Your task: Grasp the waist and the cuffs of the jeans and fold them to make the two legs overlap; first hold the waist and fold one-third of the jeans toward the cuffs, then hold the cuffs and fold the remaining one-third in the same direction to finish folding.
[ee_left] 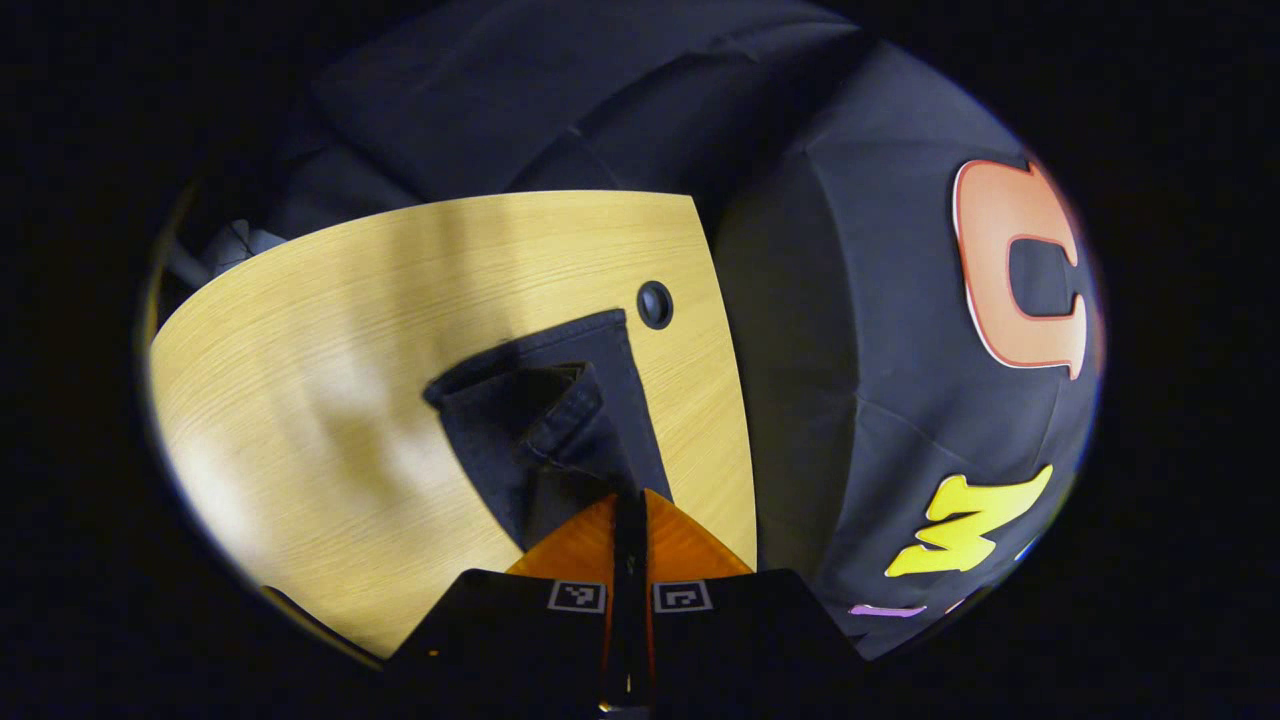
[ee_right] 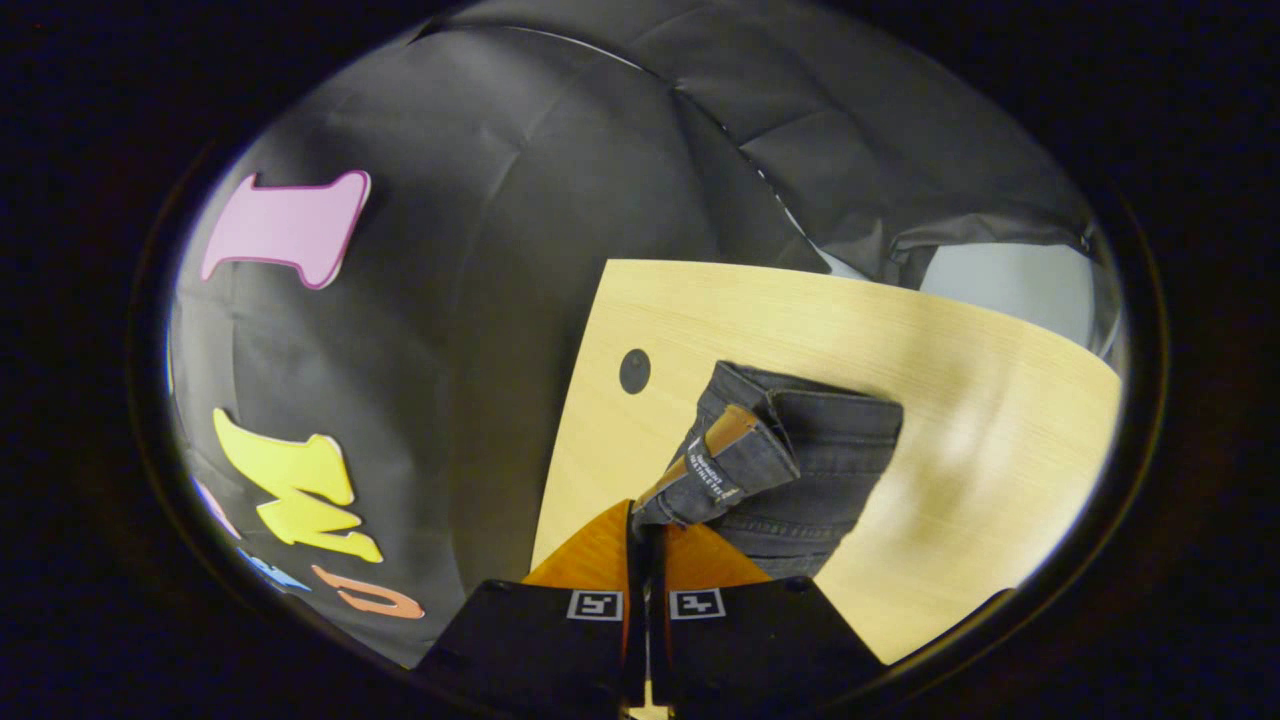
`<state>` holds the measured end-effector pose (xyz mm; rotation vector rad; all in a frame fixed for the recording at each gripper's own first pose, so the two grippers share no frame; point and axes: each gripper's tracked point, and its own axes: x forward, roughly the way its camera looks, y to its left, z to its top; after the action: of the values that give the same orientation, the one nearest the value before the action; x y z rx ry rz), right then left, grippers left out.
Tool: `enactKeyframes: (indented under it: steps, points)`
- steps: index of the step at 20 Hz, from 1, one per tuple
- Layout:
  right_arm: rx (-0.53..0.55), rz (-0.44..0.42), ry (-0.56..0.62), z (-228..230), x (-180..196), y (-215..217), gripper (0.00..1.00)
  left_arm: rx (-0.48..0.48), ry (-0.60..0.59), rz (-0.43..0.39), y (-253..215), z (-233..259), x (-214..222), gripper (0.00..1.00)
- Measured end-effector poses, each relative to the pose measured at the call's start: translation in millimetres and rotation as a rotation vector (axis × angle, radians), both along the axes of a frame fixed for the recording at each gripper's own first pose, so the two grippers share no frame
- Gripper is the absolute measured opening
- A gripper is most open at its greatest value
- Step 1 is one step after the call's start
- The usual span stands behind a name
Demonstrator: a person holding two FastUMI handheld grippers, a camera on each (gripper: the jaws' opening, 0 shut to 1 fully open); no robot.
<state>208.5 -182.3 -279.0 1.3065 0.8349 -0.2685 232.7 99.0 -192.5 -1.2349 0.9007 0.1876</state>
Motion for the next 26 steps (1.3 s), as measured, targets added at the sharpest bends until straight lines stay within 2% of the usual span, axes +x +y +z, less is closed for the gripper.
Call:
enactKeyframes:
  steps: [4, 8, 10, 12, 13, 14, 15, 16, 18, 19, 20, 21, 22, 23, 24, 25, 26]
  points:
    - [-0.048, 0.037, 0.041, -37.5, 29.0, 1.6, 0.03, 0.053, 0.067, -0.041, -4.4, -43.4, 39.3, 0.04]
    - [-0.105, 0.055, 0.116, -80.5, 53.4, 5.3, 0.02, 0.079, 0.138, -0.056, -8.3, -84.3, 53.7, 0.04]
    - [-0.113, 0.053, 0.13, -86.3, 61.3, 11.3, 0.04, 0.098, 0.151, -0.07, -11.6, -92.4, 54.6, 0.06]
    - [-0.132, 0.062, 0.14, -88.5, 64.1, 12.2, 0.16, 0.129, 0.159, -0.082, -14.4, -96.6, 56.7, 0.17]
    - [-0.148, 0.072, 0.143, -88.6, 63.3, 12.6, 0.18, 0.151, 0.158, -0.084, -12.9, -91.1, 54.5, 0.34]
    - [-0.155, 0.083, 0.14, -88.5, 64.7, 14.4, 0.27, 0.163, 0.154, -0.093, -15.4, -88.5, 55.7, 0.4]
    - [-0.158, 0.086, 0.132, -84.1, 65.1, 16.1, 0.31, 0.178, 0.155, -0.102, -15.8, -86.0, 56.9, 0.38]
    - [-0.159, 0.092, 0.122, -80.7, 65.5, 17.3, 0.43, 0.197, 0.15, -0.099, -15.6, -81.5, 57.2, 0.49]
    - [-0.192, 0.101, 0.109, -70.8, 59.8, 12.9, 0.66, 0.234, 0.115, -0.091, -14.0, -63.0, 60.8, 0.48]
    - [-0.203, 0.101, 0.095, -63.2, 60.5, 12.2, 0.67, 0.256, 0.096, -0.095, -10.6, -48.5, 60.0, 0.66]
    - [-0.209, 0.101, 0.073, -53.6, 60.2, 11.7, 0.71, 0.28, 0.086, -0.096, -8.9, -36.2, 58.6, 0.95]
    - [-0.226, 0.108, 0.06, -42.1, 56.7, 10.8, 0.75, 0.285, 0.065, -0.099, -10.9, -20.6, 56.6, 0.83]
    - [-0.255, 0.114, 0.049, -32.7, 49.9, 7.4, 0.83, 0.282, 0.028, -0.104, -16.7, -0.1, 54.2, 0.84]
    - [-0.303, 0.121, 0.026, -19.1, 41.7, 2.7, 0.83, 0.295, -0.023, -0.111, -23.2, 23.7, 50.7, 0.84]
    - [-0.36, 0.138, 0.004, -7.4, 33.3, -0.5, 0.79, 0.334, -0.084, -0.132, -30.6, 49.0, 45.6, 0.84]
    - [-0.45, 0.167, -0.023, 4.5, 20.6, -6.8, 0.83, 0.391, -0.149, -0.16, -38.3, 75.6, 38.6, 0.84]
    - [-0.53, 0.185, -0.06, 18.5, 11.1, -11.9, 0.83, 0.469, -0.219, -0.184, -45.5, 103.7, 29.7, 0.84]
